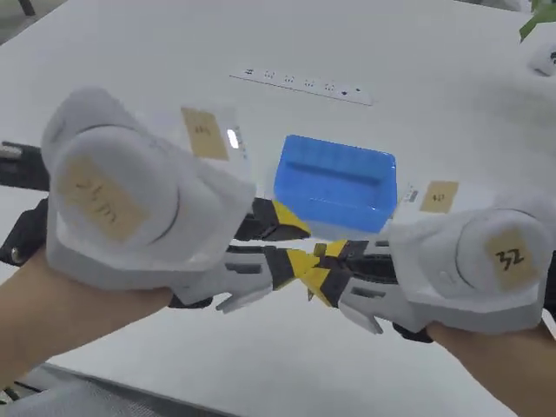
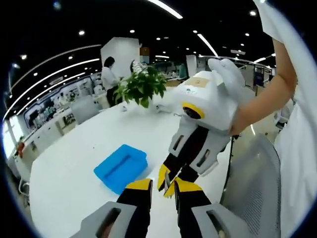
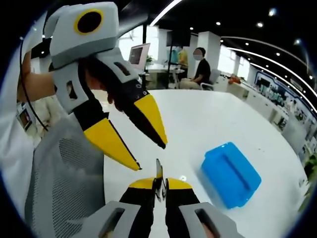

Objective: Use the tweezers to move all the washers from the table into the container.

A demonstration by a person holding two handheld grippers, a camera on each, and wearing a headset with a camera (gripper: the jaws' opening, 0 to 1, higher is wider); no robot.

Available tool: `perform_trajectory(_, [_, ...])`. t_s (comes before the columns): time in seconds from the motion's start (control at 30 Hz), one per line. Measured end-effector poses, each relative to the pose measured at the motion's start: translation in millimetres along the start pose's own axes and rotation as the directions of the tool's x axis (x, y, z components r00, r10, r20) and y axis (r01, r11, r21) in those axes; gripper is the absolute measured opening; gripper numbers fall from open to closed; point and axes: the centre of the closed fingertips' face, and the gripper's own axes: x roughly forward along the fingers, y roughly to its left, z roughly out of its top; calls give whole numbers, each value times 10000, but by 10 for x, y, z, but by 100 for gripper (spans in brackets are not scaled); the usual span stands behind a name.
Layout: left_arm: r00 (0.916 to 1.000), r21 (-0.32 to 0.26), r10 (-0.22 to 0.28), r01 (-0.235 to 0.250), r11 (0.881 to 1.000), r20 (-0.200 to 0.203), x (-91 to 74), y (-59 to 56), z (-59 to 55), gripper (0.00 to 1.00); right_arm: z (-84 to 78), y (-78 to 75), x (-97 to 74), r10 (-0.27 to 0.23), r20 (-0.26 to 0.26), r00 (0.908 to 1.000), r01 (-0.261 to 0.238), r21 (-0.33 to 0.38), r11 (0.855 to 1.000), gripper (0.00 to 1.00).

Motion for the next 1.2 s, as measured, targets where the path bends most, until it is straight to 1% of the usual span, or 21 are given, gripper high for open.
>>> perform_trajectory(0.07, [9992,-548,386,-392,9977,-114,-60,51,-78,25,29,-73,23,-83,222,9997,78,231,9997,3])
perform_trajectory(0.1, [9989,-723,453,-460,9963,-113,-79,56,-105,31,36,-99,37,-81,278,9996,71,361,9993,3])
perform_trajectory(0.17, [9987,-1476,463,-492,9878,-234,-120,34,-193,37,78,-182,68,-236,538,9983,194,779,9968,3])
perform_trajectory(0.2, [9977,-1693,668,-670,9833,-67,-147,52,-208,40,121,-228,85,-302,825,9961,215,1055,9942,3])
perform_trajectory(0.23, [9969,-1719,783,-766,9821,32,-167,58,-216,43,136,-258,91,-347,931,9950,226,1278,9915,3])
perform_trajectory(0.3, [9929,-2029,1186,-1149,9724,64,-213,66,-252,51,174,-335,113,-445,1259,9910,225,1710,9850,3])
perform_trajectory(0.37, [9858,-2405,1672,-1656,9564,-137,-261,102,-329,55,162,-416,144,-563,1323,9896,302,1916,9810,3])
perform_trajectory(0.43, [9755,-2716,2186,-2173,9375,-260,-292,147,-387,54,138,-461,187,-629,1347,9889,360,1936,9804,3])
perform_trajectory(0.47, [9658,-2975,2591,-2511,9211,-128,-321,183,-390,58,115,-488,223,-678,1349,9885,398,2001,9790,3])
perform_trajectory(0.53, [9566,-3253,2905,-2815,9028,-216,-355,192,-417,66,70,-531,270,-842,1262,9884,580,1990,9783,3])
perform_trajectory(0.57, [9543,-3262,2972,-2907,8995,-309,-363,173,-426,68,39,-566,298,-983,1215,9877,727,2000,9771,4])
perform_trajectory(0.6, [9546,-3210,2956,-2912,9012,-363,-368,161,-444,69,30,-583,311,-1040,1231,9869,771,2065,9754,4])
perform_trajectory(0.63, [9512,-3148,3033,-3055,8986,-572,-376,178,-522,69,34,-599,328,-1058,1344,9853,738,2243,9717,4])
perform_trajectory(0.73, [9431,-3118,3211,-3318,8903,-867,-392,170,-622,77,63,-607,379,-1016,1547,9827,601,2528,9657,4])
perform_trajectory(0.83, [9435,-3276,3135,-3313,8848,-1074,-379,95,-687,78,86,-620,450,-1120,1588,9809,704,2469,9665,4])
perform_trajectory(0.9, [9411,-3379,3174,-3380,8784,-1164,-347,83,-742,81,68,-654,494,-1277,1421,9816,897,2476,9647,4])
perform_trajectory(0.97, [9425,-3579,3120,-3342,8719,-1200,-323,39,-760,86,76,-664,530,-1303,1465,9806,919,2437,9655,4])
perform_trajectory(1.0, [9404,-3622,3169,-3401,8678,-1237,-320,25,-768,86,75,-668,555,-1313,1424,9811,940,2427,9655,4])
perform_trajectory(1.1, [9404,-3710,3142,-3400,8641,-1299,-305,-8,-791,92,66,-673,600,-1272,1394,9820,913,2391,9667,4])
perform_trajectory(1.17, [9407,-3703,3108,-3393,8647,-1362,-302,-26,-819,91,44,-684,631,-1254,1358,9828,892,2458,9652,4])
perform_trajectory(1.2, [9393,-3658,3085,-3426,8653,-1499,-304,-31,-847,92,38,-688,651,-1226,1372,9829,853,2509,9643,4])
